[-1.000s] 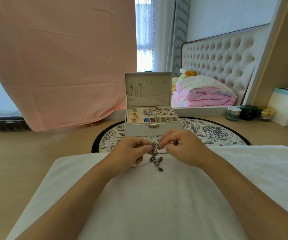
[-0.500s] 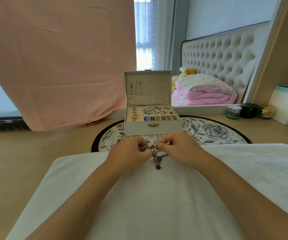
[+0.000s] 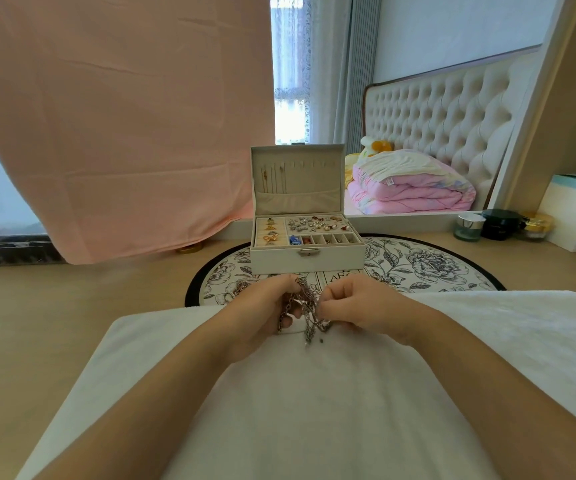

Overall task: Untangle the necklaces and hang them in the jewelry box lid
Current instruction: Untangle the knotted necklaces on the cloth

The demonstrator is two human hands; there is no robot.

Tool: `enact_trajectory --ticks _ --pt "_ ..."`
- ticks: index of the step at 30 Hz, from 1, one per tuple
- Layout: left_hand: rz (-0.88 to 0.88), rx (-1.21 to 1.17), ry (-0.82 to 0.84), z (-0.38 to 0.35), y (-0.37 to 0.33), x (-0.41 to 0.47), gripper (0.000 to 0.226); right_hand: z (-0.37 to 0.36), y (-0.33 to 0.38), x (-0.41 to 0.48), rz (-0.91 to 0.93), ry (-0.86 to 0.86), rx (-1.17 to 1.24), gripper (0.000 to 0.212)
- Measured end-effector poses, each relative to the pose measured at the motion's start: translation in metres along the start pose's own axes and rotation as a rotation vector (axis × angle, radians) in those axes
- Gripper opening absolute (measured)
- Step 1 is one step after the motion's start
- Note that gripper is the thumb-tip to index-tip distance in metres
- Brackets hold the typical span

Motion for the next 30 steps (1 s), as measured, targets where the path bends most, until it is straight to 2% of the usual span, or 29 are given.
enact_trajectory --ticks 3,4,8,11,14,18,20,24,30 --pt "-0.019 0.009 0.019 -0.003 -0.003 0.000 0.013 0.006 0.001 -0.001 0.032 -0.064 -0.051 0.018" --pt "-0.023 0.022 0.012 -0.002 -0.004 0.000 0.011 0.008 0.001 -0.001 0.056 -0.091 -0.042 0.019" --pt "-0.061 0.032 -0.011 0.002 -0.007 -0.001 0.016 0.019 0.008 -0.003 0.184 -0.246 0.006 0.010" --pt "-0.070 0.051 -0.027 0.002 -0.008 -0.002 0.018 0.017 0.012 -0.004 0.224 -0.273 0.027 0.009" --pt "-0.063 0.045 -0.038 0.002 -0.008 -0.003 0.020 0.017 0.012 -0.004 0.206 -0.283 0.036 0.015" --pt "-0.073 0.033 -0.039 0.002 -0.008 -0.002 0.017 0.020 0.011 -0.004 0.171 -0.299 0.049 0.008" --pt "-0.103 0.115 -0.068 0.003 -0.009 -0.003 0.018 0.020 0.011 -0.005 0.169 -0.289 0.083 0.006" --pt "-0.204 0.262 -0.203 0.005 -0.013 -0.003 0.010 0.021 0.008 -0.004 0.136 -0.261 0.249 0.004" --pt "-0.349 0.413 -0.245 0.003 -0.016 -0.004 0.012 0.016 -0.005 0.001 -0.051 -0.169 0.514 0.010"
Point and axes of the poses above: each hand's wrist, its own x-axis towards the middle knuckle, its own z-axis out of the back of the hand, y = z × x, the point moved 6 cm from there along x, towards the middle knuckle, and after that the axes turned 4 degrees about x, right-handed, at the moved point
